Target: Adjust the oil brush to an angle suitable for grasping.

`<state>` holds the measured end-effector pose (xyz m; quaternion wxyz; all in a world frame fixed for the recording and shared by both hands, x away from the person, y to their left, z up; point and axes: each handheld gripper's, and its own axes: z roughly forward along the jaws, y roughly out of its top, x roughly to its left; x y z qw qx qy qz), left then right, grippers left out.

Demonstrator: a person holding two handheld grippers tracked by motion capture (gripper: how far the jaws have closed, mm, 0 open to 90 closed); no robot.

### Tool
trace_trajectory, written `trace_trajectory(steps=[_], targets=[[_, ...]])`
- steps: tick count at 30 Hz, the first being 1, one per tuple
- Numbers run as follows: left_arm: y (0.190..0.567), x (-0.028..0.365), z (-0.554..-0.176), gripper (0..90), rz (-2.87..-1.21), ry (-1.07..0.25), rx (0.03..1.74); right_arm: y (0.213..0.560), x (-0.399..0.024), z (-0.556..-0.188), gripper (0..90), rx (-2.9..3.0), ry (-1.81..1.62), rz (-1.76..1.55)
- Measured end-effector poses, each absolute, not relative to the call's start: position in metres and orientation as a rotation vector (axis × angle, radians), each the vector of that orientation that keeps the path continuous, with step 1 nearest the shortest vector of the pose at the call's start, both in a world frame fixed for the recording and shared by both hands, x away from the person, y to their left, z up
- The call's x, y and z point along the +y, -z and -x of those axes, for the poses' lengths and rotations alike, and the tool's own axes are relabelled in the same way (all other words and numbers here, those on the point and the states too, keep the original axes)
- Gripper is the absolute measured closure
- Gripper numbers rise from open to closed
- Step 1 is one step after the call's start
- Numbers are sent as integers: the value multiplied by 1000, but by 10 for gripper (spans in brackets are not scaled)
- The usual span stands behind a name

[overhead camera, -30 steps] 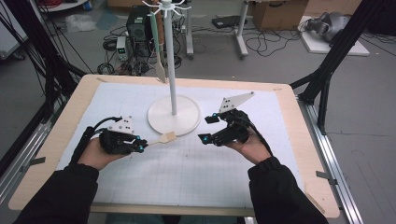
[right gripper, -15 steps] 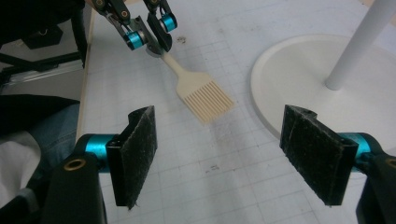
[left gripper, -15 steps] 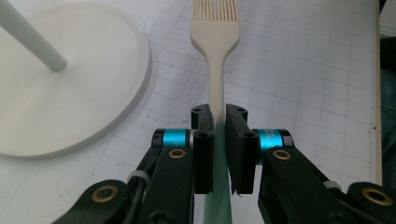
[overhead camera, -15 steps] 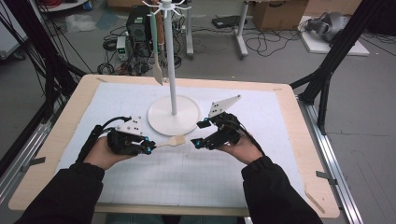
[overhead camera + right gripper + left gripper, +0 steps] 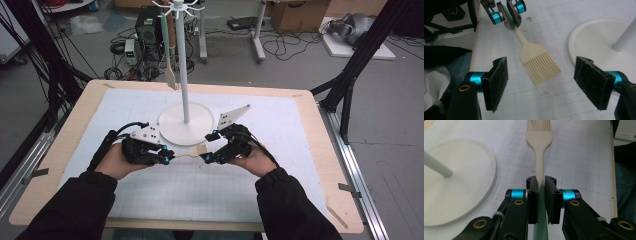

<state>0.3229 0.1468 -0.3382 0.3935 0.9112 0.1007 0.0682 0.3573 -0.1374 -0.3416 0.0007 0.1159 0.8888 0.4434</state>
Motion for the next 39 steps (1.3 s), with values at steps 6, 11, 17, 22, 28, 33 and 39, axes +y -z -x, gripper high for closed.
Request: trace_trajectory(steps=[6,11,17,22,28,33,39], targets=[[334,137,-321,816,-2320,-161,214,343,-132,-355,284,2820,-1395,-311],[332,133,-318,816,-2314,-146,197,345,-129,-352,318,2846,-1390,-273],[330,131,-317,816,-2314,-132,174,347,-126,-349,402,2869,-1387,-204],[329,129,-316,816,-2315,-121,159,347,-125,-347,481,2883,-1379,-153],[329,129,-316,815,-2311,-111,153,347,-125,-345,534,2891,-1382,-123],[330,129,-316,816,-2313,-100,145,347,-124,-344,568,2889,-1379,-98],[329,129,-316,815,-2308,-87,138,347,-124,-344,584,2896,-1381,-86]])
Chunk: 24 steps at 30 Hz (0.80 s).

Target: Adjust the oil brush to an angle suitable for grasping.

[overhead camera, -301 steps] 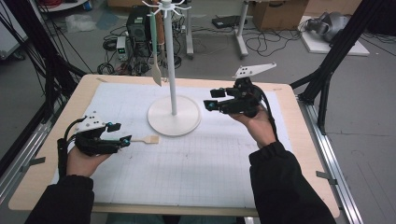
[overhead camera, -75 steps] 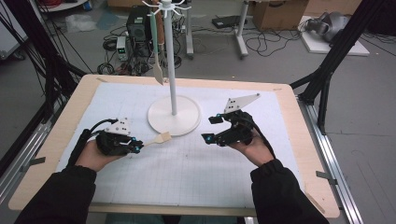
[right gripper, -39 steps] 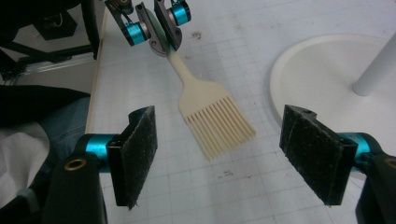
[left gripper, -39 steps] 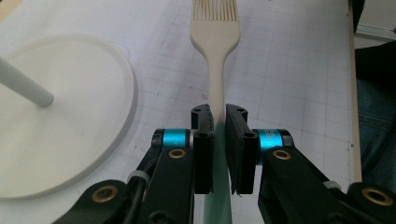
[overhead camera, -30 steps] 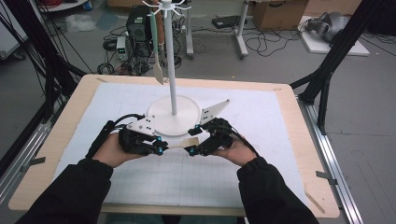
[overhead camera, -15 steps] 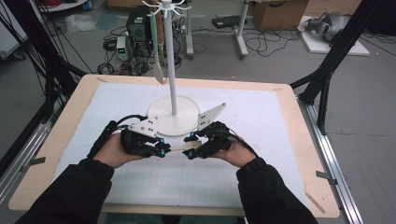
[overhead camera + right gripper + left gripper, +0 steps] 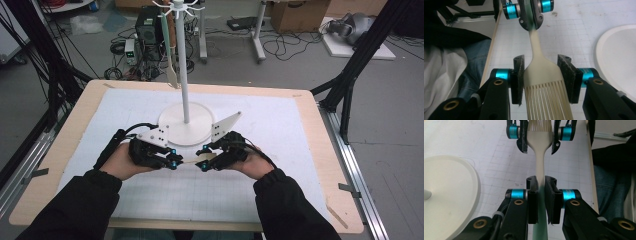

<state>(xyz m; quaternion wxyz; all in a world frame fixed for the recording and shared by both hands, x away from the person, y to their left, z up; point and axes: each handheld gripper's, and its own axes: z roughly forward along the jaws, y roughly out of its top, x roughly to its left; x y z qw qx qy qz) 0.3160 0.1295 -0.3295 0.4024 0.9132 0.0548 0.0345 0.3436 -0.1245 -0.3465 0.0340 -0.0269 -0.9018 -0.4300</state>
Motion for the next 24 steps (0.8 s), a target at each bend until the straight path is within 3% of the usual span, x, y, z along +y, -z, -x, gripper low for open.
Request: trace_trajectory(steps=[24], targets=[[333,126,-316,800,-2297,-36,121,342,-129,-341,604,-2741,1323,69]])
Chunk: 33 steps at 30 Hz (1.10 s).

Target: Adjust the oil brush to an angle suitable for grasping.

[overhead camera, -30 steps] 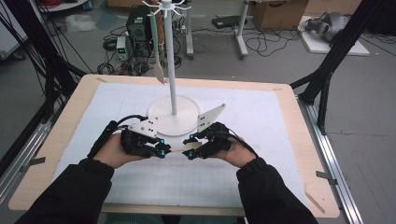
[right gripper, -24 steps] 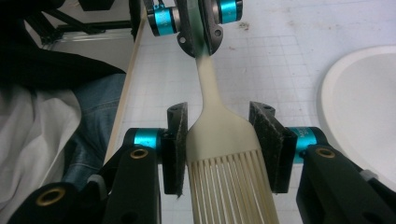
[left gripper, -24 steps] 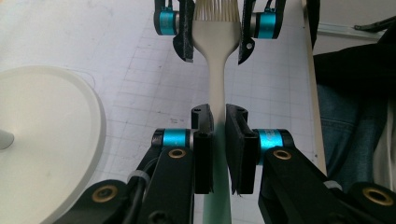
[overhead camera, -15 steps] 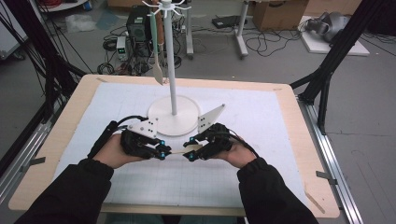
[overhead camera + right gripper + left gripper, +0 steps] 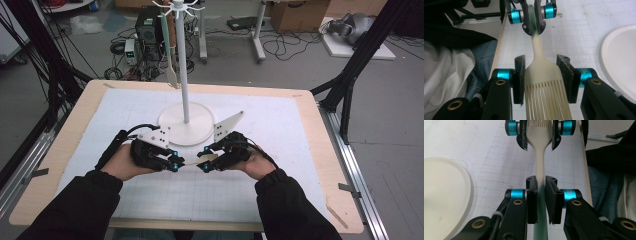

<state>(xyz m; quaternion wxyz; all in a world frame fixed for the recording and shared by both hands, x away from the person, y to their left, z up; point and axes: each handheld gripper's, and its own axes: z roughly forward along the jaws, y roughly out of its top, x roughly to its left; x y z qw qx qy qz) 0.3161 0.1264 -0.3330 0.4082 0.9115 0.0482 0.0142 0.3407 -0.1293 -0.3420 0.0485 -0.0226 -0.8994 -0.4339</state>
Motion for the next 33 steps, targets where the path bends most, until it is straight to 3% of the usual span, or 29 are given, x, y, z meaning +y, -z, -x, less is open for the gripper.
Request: trace_trajectory(steps=[8,15,26,33], targets=[[336,130,-317,659,-2293,-34,163,339,-135,-340,605,-2749,1338,86],[341,142,-317,611,-2292,-29,190,337,-145,-339,604,-2744,1368,107],[342,157,-315,615,-2294,-38,210,333,-159,-338,603,-2721,1426,140],[341,160,-314,729,-2290,-53,196,334,-160,-338,602,-2713,1431,136]])
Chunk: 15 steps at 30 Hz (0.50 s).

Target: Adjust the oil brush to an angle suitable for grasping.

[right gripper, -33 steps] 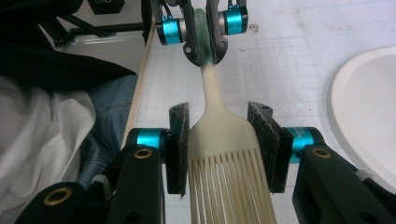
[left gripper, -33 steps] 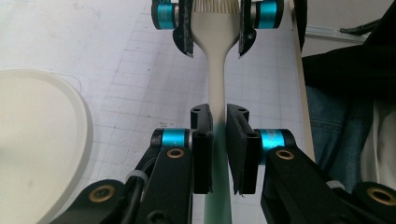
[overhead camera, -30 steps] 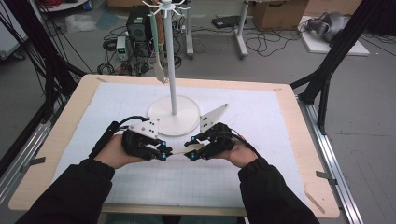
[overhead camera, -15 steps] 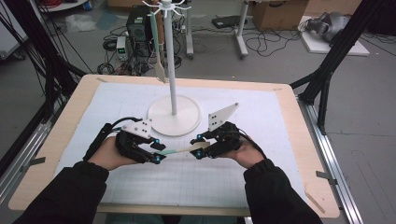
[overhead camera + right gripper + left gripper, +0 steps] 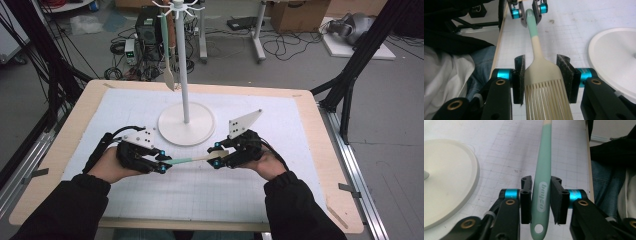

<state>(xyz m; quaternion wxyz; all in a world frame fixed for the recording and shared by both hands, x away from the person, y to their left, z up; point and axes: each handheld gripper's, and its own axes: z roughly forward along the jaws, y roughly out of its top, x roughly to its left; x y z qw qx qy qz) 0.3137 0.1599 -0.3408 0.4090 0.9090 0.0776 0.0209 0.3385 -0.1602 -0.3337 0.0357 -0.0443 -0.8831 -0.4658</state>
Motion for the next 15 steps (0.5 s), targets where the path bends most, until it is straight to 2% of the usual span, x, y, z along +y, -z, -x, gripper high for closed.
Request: trace_trajectory(steps=[15], targets=[[341,157,-309,760,-2318,-58,144,346,-158,-344,576,-2697,1326,166]])
